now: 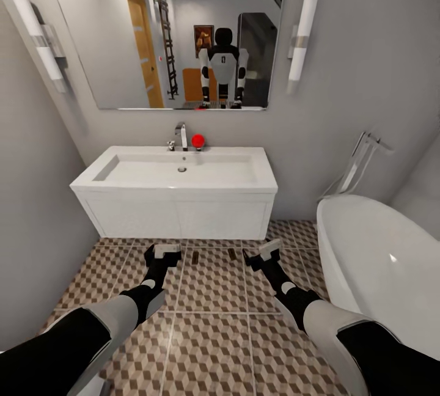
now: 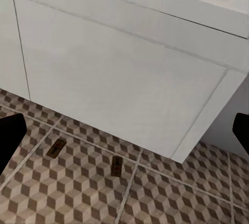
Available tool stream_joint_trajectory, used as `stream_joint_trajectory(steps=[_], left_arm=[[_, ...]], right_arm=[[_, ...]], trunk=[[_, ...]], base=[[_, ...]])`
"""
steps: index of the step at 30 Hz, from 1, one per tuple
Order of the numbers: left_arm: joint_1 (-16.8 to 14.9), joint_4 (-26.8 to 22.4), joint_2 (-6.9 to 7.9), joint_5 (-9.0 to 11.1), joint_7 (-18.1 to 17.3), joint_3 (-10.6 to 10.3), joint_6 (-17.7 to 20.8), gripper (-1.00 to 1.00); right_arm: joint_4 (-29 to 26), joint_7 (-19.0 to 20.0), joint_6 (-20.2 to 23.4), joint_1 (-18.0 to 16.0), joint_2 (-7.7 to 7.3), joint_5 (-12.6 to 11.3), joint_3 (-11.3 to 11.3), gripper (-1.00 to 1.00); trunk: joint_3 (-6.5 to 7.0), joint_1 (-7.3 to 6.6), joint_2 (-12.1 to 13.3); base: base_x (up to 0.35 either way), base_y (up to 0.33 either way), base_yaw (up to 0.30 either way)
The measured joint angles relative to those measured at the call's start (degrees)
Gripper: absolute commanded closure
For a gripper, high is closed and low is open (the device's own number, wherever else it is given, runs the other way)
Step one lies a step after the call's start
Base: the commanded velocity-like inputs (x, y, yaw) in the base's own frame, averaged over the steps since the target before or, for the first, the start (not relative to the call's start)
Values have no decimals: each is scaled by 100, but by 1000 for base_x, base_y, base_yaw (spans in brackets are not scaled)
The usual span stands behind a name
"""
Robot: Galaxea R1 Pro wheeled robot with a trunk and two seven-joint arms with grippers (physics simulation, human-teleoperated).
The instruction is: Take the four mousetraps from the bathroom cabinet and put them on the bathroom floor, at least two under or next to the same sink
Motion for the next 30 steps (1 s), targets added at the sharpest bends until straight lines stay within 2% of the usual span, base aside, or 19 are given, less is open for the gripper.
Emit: stream_joint_trajectory(steps=[25,30], left_arm=[[1,0,0,0,0,0,0,-100],[1,0,0,1,0,0,0,-100]], right_arm=[[0,0,0,1,0,-3,1,-100],[0,0,0,1,0,2,-1,-100]], trunk=[[648,-551,1006],[688,-551,1008]], base=[[0,0,0],[0,0,0]])
